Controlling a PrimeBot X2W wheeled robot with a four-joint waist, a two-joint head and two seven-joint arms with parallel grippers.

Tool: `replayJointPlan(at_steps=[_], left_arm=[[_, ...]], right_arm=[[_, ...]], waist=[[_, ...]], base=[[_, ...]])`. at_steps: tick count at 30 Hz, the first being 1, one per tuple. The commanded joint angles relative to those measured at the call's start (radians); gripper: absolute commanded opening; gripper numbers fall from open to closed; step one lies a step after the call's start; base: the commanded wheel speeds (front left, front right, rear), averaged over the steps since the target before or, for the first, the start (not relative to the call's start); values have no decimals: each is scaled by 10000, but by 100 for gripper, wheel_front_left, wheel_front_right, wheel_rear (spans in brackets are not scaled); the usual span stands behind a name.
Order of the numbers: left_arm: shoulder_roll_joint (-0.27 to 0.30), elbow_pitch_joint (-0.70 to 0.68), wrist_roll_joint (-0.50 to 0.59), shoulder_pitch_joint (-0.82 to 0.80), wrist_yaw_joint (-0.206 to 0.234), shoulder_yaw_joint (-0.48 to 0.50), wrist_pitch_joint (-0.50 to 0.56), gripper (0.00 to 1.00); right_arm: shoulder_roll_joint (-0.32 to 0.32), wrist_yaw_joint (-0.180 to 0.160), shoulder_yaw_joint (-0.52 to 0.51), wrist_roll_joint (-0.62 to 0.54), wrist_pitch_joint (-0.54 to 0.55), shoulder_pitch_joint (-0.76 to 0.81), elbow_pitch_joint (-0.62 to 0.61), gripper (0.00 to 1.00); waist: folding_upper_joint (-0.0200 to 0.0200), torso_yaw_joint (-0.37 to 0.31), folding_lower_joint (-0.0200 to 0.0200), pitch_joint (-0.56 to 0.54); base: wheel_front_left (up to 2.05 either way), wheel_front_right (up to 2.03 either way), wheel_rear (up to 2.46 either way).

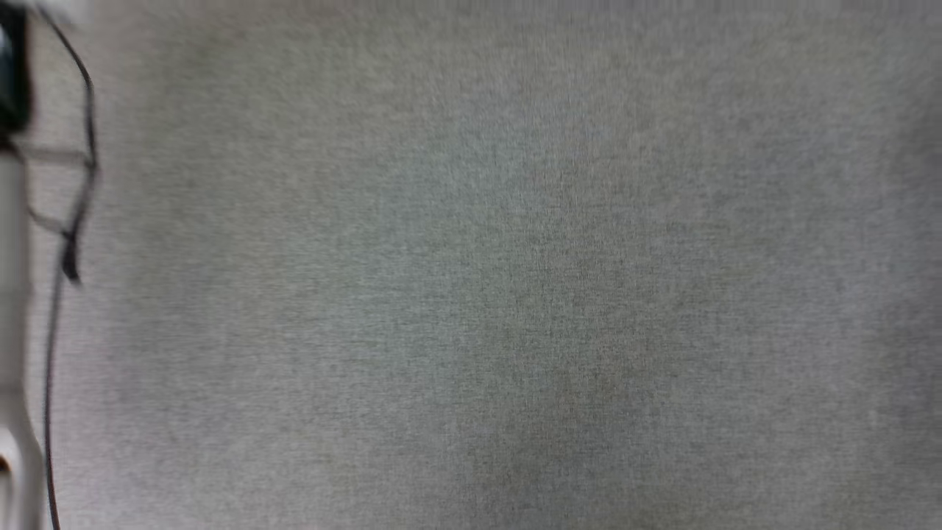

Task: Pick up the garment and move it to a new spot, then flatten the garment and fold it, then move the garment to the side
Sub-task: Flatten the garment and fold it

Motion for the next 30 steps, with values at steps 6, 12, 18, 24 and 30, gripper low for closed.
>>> replayJointPlan(at_steps=[6,12,18,24,30], left_arm=[[76,484,-175,2904,14,-138,-344,0],[120,531,-217,5341,44,-474,-241,0],[204,108,-207,7108,211,-770,125,0],[550,-495,-576,9020,56,-965,1032,0],[947,-1594,-968,10758,142,-959,1812,0]], right_arm=[[-270,-14,158,866,344,2829,312,0],[-551,-16,256,1782,970,4974,265,0],[-691,-16,245,2484,1593,6634,-100,0],[-577,-16,84,3389,2638,8496,-835,0],[-696,-16,-265,3701,3265,10137,-1558,0]], waist=[[0,86,-2,-1781],[0,68,-2,-2996],[0,20,-2,-3827],[0,-101,-2,-4621],[0,-210,-2,-5187]], base=[[0,0,0],[0,0,0],[0,0,0],[0,0,0],[0,0,0]])
